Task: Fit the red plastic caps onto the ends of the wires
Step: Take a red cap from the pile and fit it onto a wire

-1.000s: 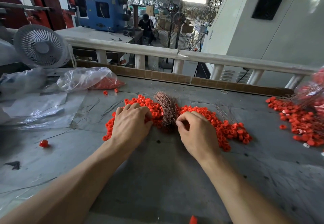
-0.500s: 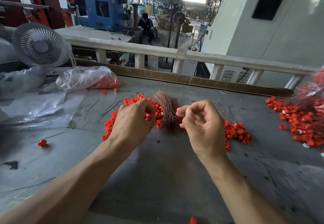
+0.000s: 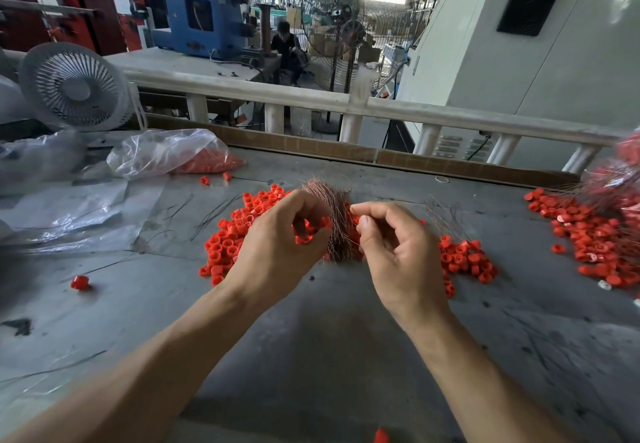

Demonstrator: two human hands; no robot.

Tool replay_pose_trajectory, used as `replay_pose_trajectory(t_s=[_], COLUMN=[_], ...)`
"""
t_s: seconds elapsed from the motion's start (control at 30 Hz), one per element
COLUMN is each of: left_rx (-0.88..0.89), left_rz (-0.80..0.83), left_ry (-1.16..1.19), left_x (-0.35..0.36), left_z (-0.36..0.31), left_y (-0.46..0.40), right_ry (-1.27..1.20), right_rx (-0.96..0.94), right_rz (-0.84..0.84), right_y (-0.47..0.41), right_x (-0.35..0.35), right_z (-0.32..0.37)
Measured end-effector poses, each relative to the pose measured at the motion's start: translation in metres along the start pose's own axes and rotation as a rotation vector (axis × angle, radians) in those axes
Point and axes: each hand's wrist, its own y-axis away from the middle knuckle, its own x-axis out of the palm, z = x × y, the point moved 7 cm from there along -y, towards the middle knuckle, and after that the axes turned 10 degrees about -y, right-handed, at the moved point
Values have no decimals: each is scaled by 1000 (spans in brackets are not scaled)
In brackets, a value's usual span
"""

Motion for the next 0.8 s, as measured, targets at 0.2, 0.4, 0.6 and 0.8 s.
replay_pose_trajectory(t_s=[0.2,0.4,0.6,0.8], left_rx=[23,53,3,-60], left_rz=[-7,-7,49,120], left_ry=[34,98,323,540], left_x=[-3,-1,6,13], left_z=[-5,-4,2,9], left_y=[0,0,-2,-3], right_ry=[25,-5,-33,-29], right_rx=[1,5,14,11], right_rz=[30,34,60,55], right_y=[0,2,4,4], right_x=[2,1,6,6], right_z=[-3,-1,-1,-4])
